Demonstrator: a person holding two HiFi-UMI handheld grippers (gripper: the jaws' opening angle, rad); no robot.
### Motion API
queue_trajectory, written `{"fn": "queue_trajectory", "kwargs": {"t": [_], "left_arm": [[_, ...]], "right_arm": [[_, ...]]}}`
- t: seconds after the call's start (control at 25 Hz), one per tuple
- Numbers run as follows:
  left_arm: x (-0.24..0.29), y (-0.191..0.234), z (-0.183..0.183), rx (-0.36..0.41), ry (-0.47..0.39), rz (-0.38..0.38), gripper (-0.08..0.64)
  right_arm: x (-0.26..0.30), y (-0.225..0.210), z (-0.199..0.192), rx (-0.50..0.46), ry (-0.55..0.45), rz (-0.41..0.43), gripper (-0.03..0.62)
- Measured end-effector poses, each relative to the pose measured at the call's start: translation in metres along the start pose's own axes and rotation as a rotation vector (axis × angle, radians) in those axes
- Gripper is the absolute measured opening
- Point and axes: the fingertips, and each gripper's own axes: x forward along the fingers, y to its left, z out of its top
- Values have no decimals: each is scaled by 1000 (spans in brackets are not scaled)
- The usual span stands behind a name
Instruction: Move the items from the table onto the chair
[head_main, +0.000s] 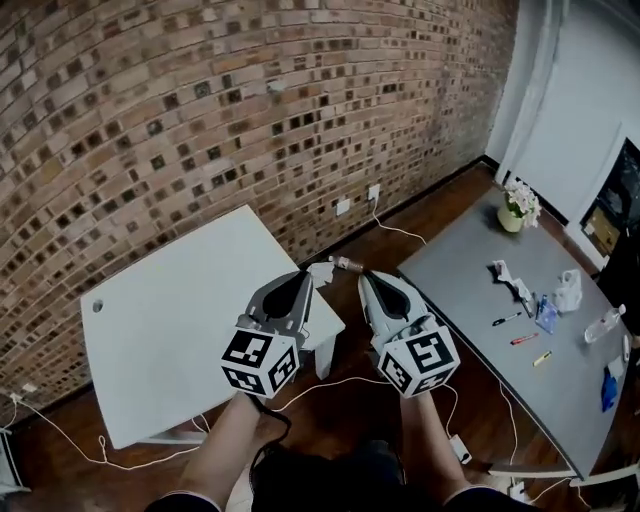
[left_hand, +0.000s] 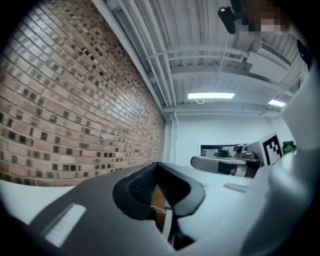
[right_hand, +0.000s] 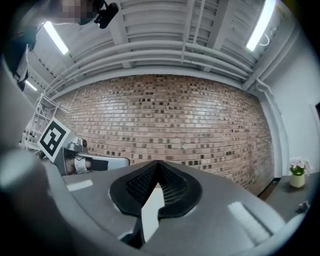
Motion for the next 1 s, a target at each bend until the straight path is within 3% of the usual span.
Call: {"fn": "queue_trajectory", "kwargs": {"t": [0.52,1.0], "left_arm": [[-183,179,25,30,-1,304,12],[-248,244,26,8,24,556,12]], "right_arm": [[139,224,-11,-21,46,352,2],[198,303,-8,16,75,620,2]]}}
